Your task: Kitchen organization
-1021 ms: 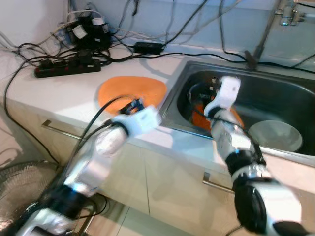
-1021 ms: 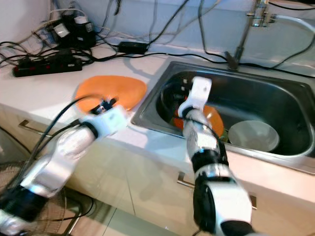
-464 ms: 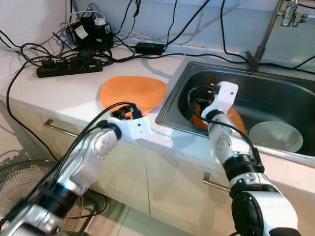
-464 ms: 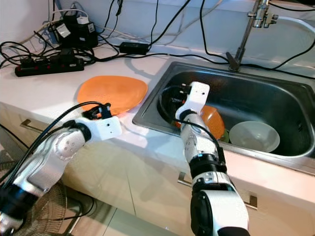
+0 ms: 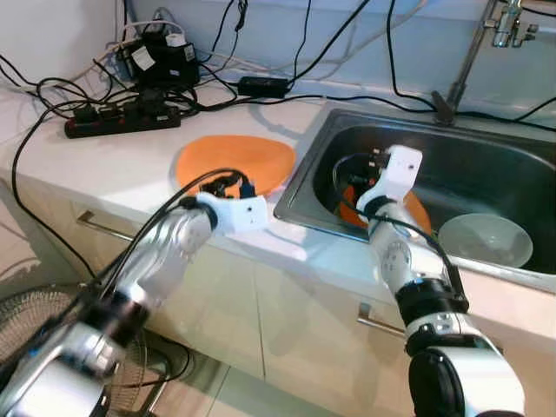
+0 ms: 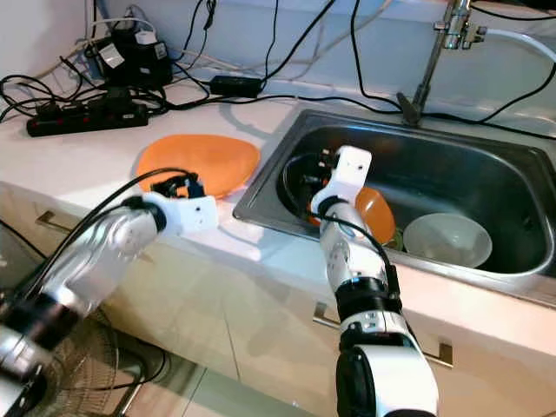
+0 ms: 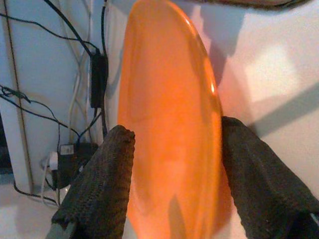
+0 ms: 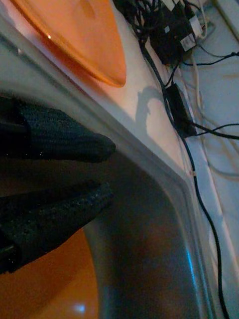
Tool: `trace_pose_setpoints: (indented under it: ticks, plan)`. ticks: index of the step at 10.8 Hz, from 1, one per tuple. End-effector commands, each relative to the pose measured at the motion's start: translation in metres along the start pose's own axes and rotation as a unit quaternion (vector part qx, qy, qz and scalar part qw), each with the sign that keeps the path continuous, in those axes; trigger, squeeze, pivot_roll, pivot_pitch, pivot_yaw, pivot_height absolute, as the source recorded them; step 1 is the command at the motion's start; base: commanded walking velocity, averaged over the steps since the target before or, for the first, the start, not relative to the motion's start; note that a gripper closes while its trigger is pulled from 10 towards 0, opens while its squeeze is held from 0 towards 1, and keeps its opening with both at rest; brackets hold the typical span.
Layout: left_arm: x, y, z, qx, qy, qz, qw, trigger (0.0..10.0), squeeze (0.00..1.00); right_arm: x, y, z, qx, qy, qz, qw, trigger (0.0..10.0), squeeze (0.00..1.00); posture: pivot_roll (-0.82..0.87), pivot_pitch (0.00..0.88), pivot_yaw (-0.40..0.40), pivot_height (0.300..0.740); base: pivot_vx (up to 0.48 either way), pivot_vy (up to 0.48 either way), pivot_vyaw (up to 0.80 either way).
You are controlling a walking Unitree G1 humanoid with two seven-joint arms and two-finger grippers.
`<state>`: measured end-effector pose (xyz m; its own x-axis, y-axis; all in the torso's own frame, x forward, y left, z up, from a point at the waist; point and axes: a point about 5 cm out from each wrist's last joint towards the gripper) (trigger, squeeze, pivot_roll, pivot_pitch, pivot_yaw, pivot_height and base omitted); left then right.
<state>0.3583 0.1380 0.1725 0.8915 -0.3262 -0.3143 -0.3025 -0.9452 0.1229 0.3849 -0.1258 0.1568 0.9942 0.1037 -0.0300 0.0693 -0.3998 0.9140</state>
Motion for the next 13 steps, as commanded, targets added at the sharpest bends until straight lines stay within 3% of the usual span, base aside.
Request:
trace_pose_setpoints:
  ticks: [1,3,5,13]
  plan:
    - [0.004,-0.005,0.009,0.009,-0.024,-0.014,1.0,10.0,0.0,-0.001,0.002,-0.003,0.001,0.004,0.004,1.0,10.0,0.0,0.2,0.011,0.048,0.74,0.0,0.0,0.0]
    - [0.012,-0.015,0.011,0.021,-0.03,-0.037,0.999,10.0,0.0,-0.002,0.002,-0.003,-0.001,0.004,0.001,1.0,10.0,0.0,0.2,0.011,0.05,0.74,0.0,0.0,0.0]
    - [0.015,-0.018,0.014,0.022,-0.033,-0.041,0.998,0.0,0.0,-0.003,0.001,-0.004,-0.001,0.006,-0.002,1.0,10.0,0.0,0.19,0.009,0.049,0.74,0.0,0.0,0.0]
    - [0.018,-0.02,0.019,0.025,-0.037,-0.036,0.998,0.0,0.0,-0.002,0.001,-0.005,-0.001,0.008,-0.006,1.0,10.0,0.0,0.2,0.012,0.044,0.74,0.0,0.0,0.0]
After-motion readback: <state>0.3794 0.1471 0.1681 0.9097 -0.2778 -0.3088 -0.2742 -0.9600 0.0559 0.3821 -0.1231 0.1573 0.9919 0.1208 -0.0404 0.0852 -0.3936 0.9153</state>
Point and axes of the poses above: a point about 5 cm out from each wrist's last joint towards the gripper, its own x axis pointing out of the wrist towards the gripper, its own y axis along the axis of the wrist's last joint, z = x × y, and after that the axes turned 5 degrees about x, right-handed
